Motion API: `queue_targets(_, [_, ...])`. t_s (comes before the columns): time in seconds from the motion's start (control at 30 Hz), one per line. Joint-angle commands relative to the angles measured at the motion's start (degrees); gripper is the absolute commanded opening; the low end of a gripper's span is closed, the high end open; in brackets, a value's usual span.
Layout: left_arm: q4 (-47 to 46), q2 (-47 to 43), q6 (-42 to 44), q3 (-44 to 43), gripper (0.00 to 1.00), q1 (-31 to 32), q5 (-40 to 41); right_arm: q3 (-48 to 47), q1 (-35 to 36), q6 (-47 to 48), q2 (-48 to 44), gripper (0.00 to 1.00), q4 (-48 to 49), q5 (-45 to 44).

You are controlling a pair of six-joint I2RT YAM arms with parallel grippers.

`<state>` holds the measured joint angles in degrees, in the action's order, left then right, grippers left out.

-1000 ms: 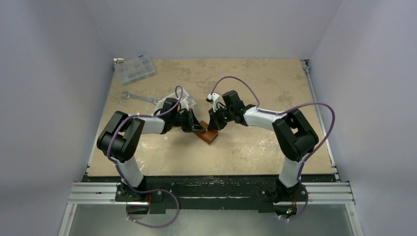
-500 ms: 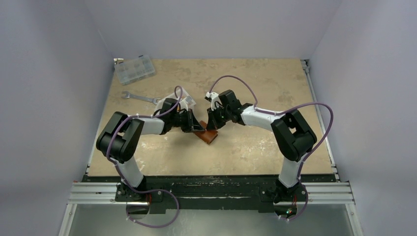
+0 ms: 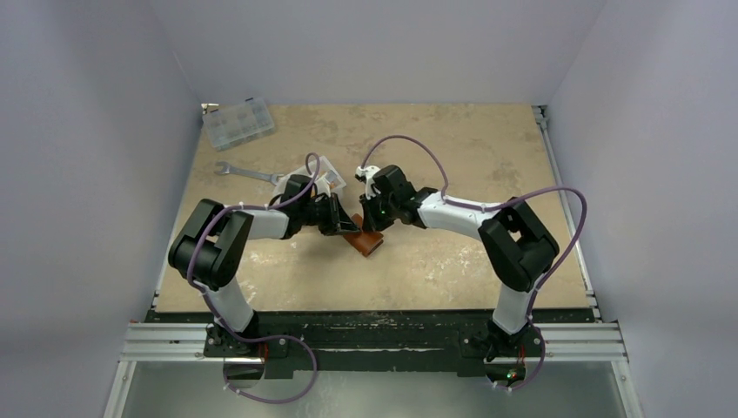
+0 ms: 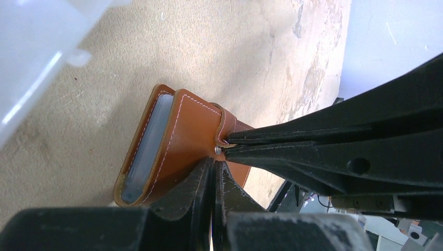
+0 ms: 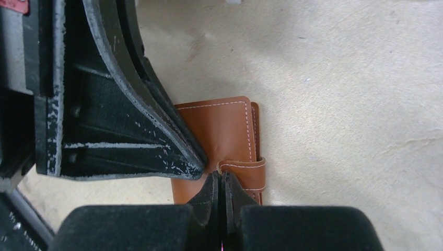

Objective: Put the credit cards into the card holder
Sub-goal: Close the card holder at the center of the board.

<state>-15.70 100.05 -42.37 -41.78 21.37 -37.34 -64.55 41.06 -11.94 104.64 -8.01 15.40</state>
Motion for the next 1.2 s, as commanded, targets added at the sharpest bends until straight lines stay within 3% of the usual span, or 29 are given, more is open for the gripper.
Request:
queue_targets(0.0, [4.74, 3.06, 3.23, 2.98, 0.0, -0.71, 10.8, 2.41, 6.4, -6.05, 5.11, 0.0, -9.86, -9.07])
queue_targets(0.53, [5.51, 2.26, 3.97, 2.51, 0.0, -0.71, 11.54, 5.91, 15.04, -4.1, 5.02, 0.0, -11.33, -8.37])
queue_targets(0.9, [6.04, 1.87, 4.16, 1.97, 0.0, -0.8, 11.05, -0.68, 20.08, -4.7, 13.43, 0.0, -20.12, -16.6])
queue_targets(1.17, [8.91, -2.78, 4.69, 1.58, 0.0, -1.09, 8.22, -1.8, 20.11, -5.19, 18.72, 0.0, -21.34, -13.73])
